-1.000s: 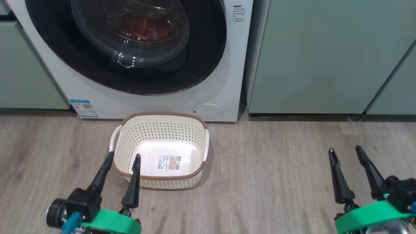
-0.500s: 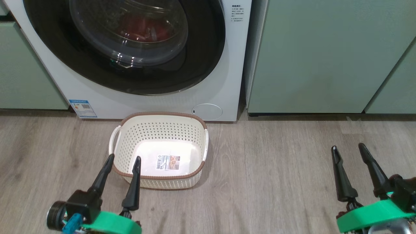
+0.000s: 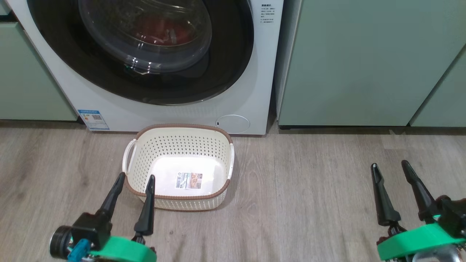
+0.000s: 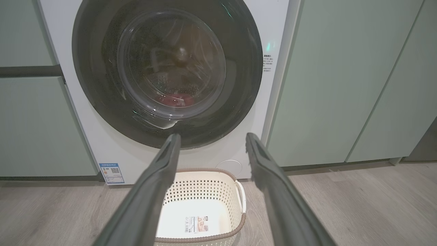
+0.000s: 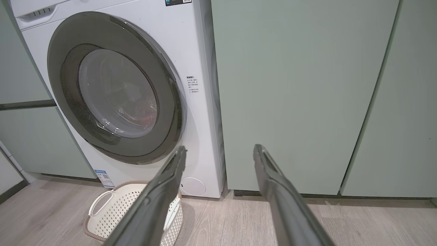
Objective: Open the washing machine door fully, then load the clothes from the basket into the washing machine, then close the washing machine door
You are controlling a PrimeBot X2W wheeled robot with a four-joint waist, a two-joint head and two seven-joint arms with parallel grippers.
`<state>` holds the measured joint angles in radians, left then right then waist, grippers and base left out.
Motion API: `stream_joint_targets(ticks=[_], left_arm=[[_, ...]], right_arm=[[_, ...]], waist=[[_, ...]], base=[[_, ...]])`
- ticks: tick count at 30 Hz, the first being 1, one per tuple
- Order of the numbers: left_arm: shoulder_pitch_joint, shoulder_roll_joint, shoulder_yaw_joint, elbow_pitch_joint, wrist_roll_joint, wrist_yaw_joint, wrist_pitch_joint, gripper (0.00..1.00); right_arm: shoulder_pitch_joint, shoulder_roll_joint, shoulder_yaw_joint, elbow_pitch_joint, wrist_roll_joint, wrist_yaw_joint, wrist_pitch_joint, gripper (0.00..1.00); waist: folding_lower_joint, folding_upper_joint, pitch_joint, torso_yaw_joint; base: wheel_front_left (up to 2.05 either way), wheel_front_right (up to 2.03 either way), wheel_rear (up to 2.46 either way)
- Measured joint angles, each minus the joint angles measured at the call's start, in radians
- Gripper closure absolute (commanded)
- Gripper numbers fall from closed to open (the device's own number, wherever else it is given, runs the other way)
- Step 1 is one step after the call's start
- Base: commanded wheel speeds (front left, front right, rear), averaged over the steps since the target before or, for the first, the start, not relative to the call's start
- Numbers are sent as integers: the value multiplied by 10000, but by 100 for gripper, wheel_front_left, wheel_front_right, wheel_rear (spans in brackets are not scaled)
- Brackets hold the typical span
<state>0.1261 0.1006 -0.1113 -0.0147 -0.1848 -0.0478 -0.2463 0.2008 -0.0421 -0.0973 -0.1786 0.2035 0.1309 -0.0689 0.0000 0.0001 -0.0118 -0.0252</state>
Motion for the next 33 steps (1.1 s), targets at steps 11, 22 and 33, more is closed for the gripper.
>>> stream_joint_targets(ticks=[11,22,33], left_arm=[[0,38,-12,0,0,176,75,0],[266,-25,-127,677,-249,240,167,100],[216,-25,-58,855,-1561,157,430,100]], right_arm=[[-1,2,0,-2,0,0,0,0],[81,36,81,717,242,0,0,100],[60,35,123,1043,1561,0,73,100]], waist=[[0,0,42,16],[0,0,58,32],[1,0,65,51]], base=[[0,0,0],[0,0,0],[0,0,0]])
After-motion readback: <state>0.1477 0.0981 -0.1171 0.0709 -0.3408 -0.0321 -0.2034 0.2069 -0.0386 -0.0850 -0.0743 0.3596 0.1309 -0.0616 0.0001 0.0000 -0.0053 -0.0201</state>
